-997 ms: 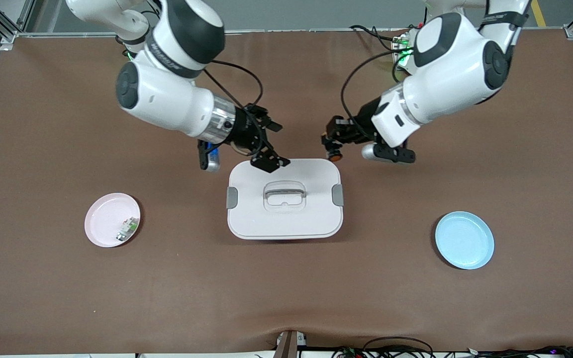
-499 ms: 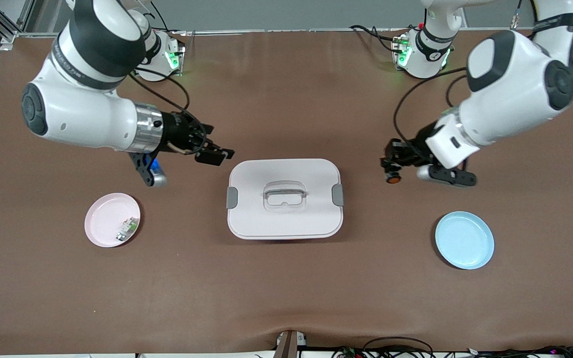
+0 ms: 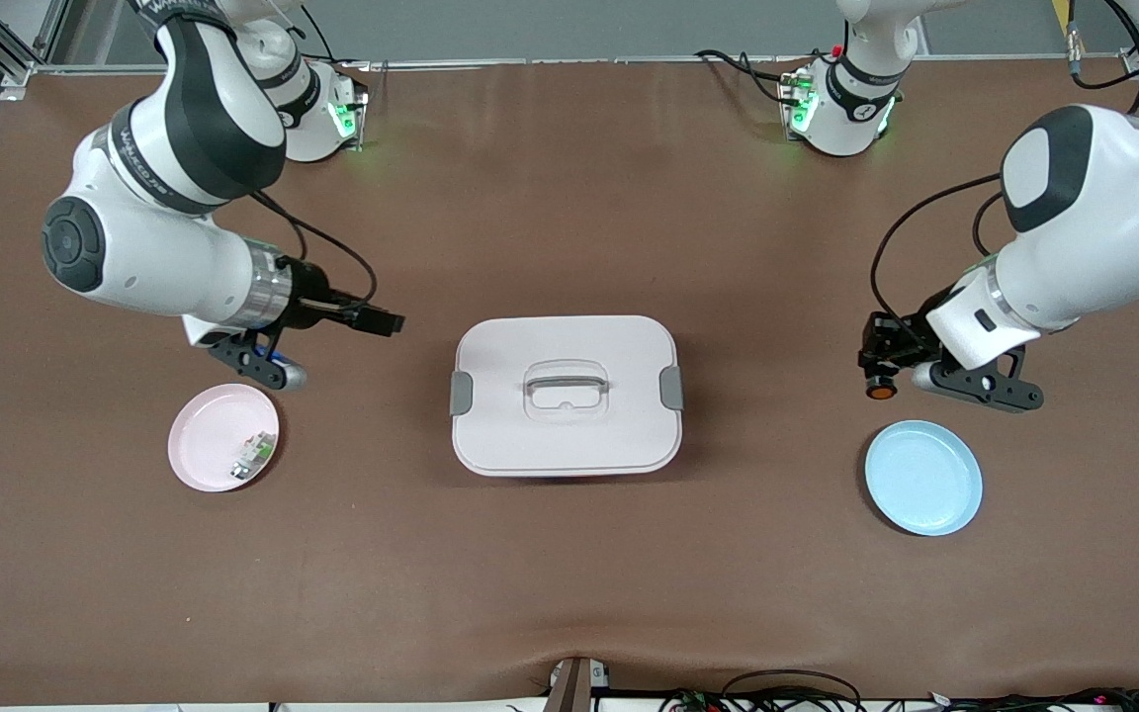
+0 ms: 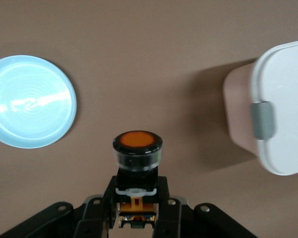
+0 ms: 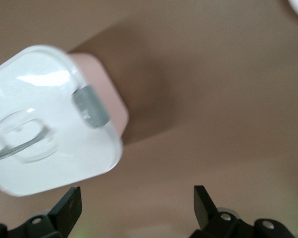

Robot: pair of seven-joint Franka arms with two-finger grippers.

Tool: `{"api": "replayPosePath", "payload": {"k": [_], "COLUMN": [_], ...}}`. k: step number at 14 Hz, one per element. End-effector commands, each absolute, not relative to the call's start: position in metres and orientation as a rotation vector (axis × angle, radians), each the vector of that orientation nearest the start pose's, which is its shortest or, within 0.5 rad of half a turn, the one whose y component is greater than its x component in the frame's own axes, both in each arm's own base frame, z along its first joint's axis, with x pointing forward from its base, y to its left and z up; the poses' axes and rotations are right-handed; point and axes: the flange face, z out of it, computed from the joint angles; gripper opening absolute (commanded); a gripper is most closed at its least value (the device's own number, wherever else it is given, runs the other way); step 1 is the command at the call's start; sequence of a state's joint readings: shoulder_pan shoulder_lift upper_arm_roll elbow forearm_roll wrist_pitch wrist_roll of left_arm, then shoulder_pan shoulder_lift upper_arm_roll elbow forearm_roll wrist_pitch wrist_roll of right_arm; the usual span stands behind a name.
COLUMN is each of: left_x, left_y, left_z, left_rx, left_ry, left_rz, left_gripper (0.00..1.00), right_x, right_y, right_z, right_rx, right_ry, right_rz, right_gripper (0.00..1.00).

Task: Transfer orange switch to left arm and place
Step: 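Carry the switch with the left gripper over the blue plate while the right gripper withdraws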

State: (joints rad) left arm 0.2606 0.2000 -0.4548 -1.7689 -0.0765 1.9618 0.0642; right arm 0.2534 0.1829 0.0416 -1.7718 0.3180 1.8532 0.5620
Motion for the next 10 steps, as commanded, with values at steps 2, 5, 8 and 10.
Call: {"api": "replayPosePath", "payload": {"k": [2,5,8,10], "left_x": [0.623,0.633,0.641,0.644], "left_y": [-0.084,-0.046,-0.009,0.0], "left_z": [0.448,0.439,0.428,0.422], "left_rx": [-3.152,-3.11,-2.958,-2.888], "left_ry": [0.56,0.733,0.926,1.021], "left_rz": [-0.008,-0.005,0.027,0.044], "left_gripper": [0.0,0.0,0.0,0.0], "right_x": [0.532,0.537,0.534,0.534], "right_y": [0.173,0.14,0.104,0.066], "right_z": [0.423,0.427,0.432,0.439], "right_rx": [-2.956,-3.005,-3.012,-3.012], "right_ry": [0.309,0.234,0.176,0.121], "right_rz": [0.127,0.084,0.064,0.063], "right_gripper": [1.0,1.0,1.0,1.0]}}
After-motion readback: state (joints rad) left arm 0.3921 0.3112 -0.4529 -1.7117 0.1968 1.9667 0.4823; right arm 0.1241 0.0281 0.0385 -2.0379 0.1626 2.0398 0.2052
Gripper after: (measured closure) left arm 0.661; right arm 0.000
